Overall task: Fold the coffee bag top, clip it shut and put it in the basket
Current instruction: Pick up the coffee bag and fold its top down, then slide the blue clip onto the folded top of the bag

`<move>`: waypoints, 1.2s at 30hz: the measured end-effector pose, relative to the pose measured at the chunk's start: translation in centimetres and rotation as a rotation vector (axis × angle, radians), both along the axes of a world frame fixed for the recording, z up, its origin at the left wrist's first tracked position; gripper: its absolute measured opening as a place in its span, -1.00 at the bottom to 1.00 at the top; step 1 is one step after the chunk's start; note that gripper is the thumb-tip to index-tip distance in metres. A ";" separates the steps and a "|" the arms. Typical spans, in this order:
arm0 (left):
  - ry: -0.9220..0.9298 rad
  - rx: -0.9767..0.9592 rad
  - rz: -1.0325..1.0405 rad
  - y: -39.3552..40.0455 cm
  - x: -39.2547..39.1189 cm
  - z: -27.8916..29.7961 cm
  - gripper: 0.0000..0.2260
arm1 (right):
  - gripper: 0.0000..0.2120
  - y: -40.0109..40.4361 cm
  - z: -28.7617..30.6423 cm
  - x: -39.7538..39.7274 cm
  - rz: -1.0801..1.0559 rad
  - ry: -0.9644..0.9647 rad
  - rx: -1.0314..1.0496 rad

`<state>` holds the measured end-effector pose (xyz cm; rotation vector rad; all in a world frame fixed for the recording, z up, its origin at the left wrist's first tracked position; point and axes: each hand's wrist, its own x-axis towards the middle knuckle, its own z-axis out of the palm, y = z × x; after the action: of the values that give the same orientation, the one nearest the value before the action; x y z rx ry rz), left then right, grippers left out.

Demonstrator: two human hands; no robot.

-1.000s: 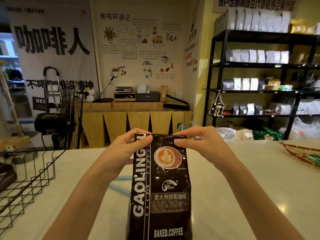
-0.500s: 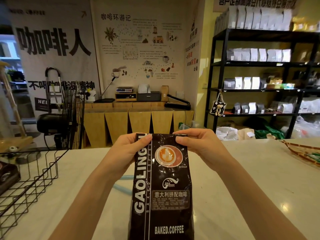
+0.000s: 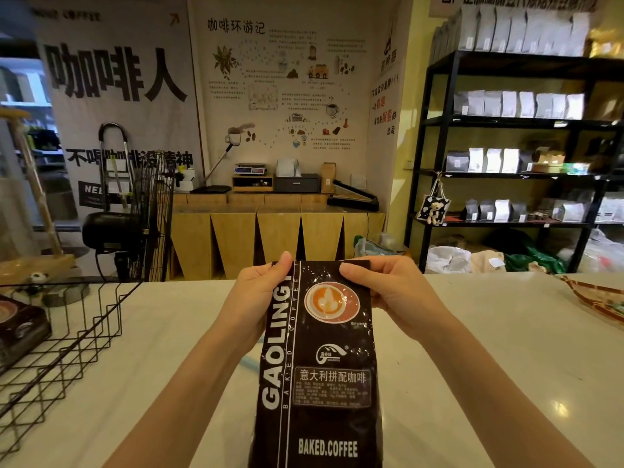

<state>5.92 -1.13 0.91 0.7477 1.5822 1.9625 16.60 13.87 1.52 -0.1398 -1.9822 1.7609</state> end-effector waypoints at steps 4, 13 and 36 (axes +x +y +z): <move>0.050 -0.029 0.018 0.1 0.0 0.0 -0.72 | -0.89 0.3 -0.3 -0.4 -0.027 -0.023 -0.021; 0.590 -0.397 0.159 -1.9 -5.2 -1.9 -0.76 | -0.93 1.3 -0.9 -0.9 -0.055 -0.092 -0.106; 0.845 -0.958 0.090 -3.5 -11.8 -10.3 -0.94 | -0.95 2.1 -2.3 -1.8 -0.077 -0.133 -0.185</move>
<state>-5.86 -4.65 -9.37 1.1081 2.7171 0.6666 14.79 15.98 -0.77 -0.3983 -1.8730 1.9263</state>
